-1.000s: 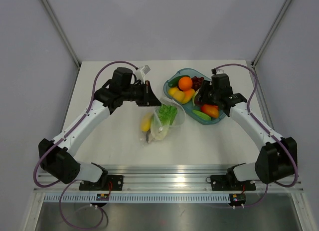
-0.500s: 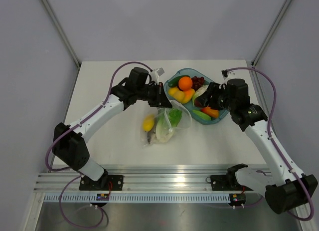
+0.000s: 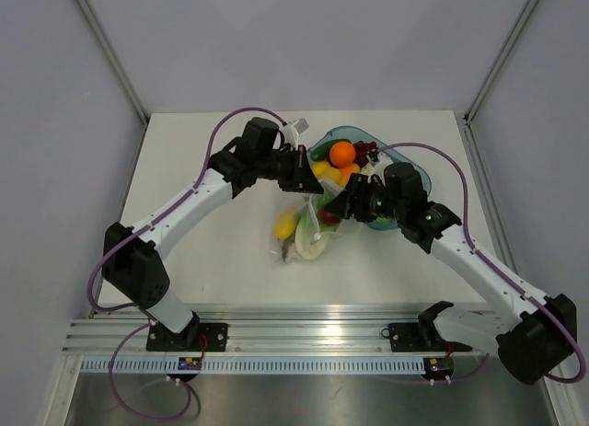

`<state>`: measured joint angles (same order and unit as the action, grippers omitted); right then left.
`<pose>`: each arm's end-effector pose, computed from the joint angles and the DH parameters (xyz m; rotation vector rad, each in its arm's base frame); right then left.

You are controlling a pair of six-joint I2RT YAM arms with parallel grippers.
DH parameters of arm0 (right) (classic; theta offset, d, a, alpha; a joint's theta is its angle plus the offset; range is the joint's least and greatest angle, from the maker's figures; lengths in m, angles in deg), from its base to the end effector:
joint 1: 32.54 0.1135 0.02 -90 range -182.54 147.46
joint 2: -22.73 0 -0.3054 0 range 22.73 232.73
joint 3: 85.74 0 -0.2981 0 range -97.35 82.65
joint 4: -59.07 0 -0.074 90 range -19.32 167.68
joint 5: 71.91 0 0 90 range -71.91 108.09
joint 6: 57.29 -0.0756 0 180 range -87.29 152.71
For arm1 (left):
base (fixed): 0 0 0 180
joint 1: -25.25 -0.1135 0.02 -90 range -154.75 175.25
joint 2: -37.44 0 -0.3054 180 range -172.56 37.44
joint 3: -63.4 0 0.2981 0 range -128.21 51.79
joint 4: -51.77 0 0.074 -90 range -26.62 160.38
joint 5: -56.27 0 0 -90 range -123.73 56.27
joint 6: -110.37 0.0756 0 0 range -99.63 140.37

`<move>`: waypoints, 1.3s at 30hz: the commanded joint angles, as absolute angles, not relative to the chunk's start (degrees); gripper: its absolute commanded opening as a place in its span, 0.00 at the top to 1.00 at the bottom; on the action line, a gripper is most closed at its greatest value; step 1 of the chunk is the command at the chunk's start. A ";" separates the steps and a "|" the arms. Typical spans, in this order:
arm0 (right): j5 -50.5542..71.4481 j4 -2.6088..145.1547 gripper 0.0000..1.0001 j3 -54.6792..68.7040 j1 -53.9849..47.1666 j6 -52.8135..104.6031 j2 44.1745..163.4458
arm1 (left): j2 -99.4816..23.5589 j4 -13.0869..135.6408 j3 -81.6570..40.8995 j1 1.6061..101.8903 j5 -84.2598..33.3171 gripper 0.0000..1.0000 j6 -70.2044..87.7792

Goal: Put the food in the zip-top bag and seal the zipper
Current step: Place the fake fruit in the zipper food storage bag.

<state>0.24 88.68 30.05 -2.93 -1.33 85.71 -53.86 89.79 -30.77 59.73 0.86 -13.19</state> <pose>0.2561 0.1722 0.3226 -0.1202 2.1939 0.9799 0.3351 -0.2822 0.3553 0.3982 2.3447 -1.2875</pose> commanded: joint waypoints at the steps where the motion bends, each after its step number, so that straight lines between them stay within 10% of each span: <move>1: -1.60 80.18 0.69 31.32 -2.30 -4.99 88.63 | -52.91 87.37 -33.29 60.23 2.48 1.00 -14.17; 20: -9.07 58.29 0.63 36.77 -1.16 -15.45 100.42 | -53.52 83.07 -32.32 61.37 4.06 1.00 -16.72; 27: -12.59 63.03 0.21 33.34 -0.98 -13.61 103.68 | -54.05 83.33 -32.76 61.37 3.54 1.00 -16.46; 39: -7.75 73.22 0.17 32.99 -1.07 -10.62 91.20 | -53.52 84.21 -32.58 60.23 2.48 1.00 -16.20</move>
<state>-5.57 73.88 35.95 -2.01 -13.31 96.51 -53.88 88.83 -30.80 60.84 4.44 -16.10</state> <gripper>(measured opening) 0.826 0.008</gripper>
